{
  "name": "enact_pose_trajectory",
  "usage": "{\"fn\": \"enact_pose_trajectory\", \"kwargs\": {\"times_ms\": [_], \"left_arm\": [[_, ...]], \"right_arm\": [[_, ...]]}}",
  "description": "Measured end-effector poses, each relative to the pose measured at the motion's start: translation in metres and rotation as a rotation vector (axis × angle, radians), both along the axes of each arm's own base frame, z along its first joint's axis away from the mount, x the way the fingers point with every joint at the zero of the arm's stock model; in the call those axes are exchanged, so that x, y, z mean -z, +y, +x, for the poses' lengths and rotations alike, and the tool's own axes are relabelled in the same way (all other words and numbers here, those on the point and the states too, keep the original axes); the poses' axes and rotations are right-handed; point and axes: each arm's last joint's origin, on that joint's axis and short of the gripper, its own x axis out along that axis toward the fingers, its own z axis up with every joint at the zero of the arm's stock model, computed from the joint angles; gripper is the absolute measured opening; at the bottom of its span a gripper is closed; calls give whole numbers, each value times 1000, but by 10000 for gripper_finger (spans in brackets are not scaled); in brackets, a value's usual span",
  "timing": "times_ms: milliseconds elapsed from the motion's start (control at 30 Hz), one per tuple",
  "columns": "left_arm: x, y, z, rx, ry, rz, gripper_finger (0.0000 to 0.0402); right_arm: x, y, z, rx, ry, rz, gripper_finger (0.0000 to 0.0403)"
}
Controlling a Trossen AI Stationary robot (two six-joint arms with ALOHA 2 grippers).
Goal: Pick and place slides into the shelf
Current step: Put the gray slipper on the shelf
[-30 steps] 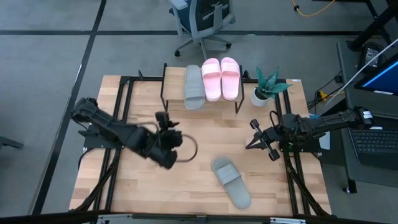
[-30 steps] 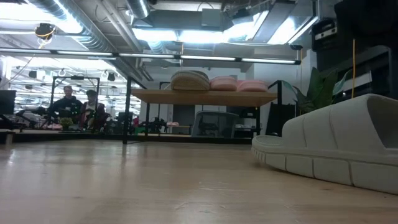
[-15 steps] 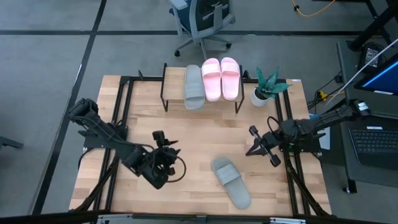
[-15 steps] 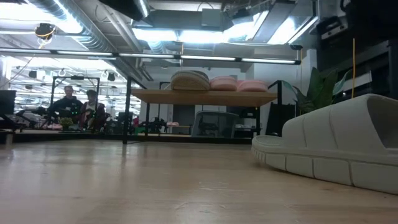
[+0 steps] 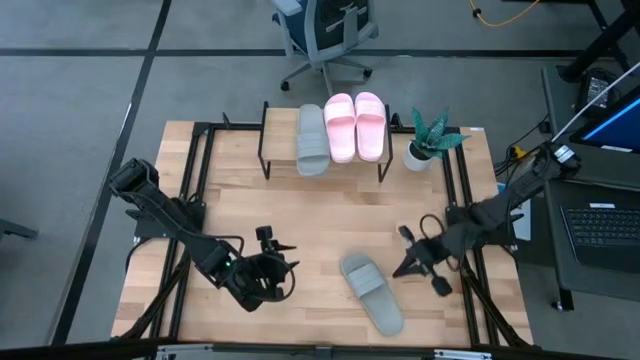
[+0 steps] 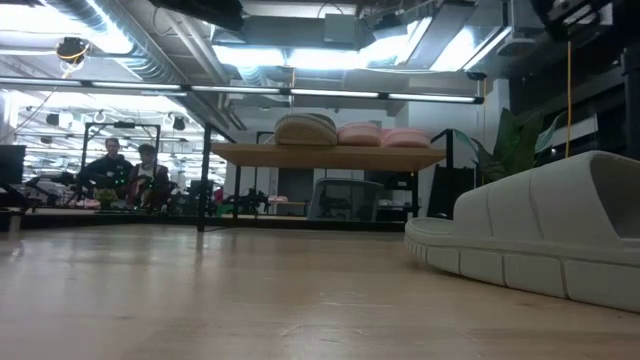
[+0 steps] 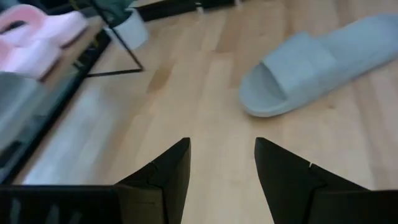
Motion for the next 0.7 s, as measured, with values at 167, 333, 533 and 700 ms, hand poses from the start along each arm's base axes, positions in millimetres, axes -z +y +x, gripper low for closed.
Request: {"fn": "enact_pose_trajectory", "kwargs": {"times_ms": [167, 333, 533, 700], "left_arm": [[4, -8, 0, 75, -26, -46, 169], [11, -12, -2, 162, -6, -72, 169], [10, -16, -3, 191, -8, -95, 169], [11, -18, -5, 200, -5, -93, 169]], "right_arm": [[3, 37, 10, 33, 83, -1, 4], [12, 71, 19, 136, 171, -31, 6], [19, 103, 35, 248, 261, -106, 4], [33, 120, 50, 330, 394, -235, 7]]}}
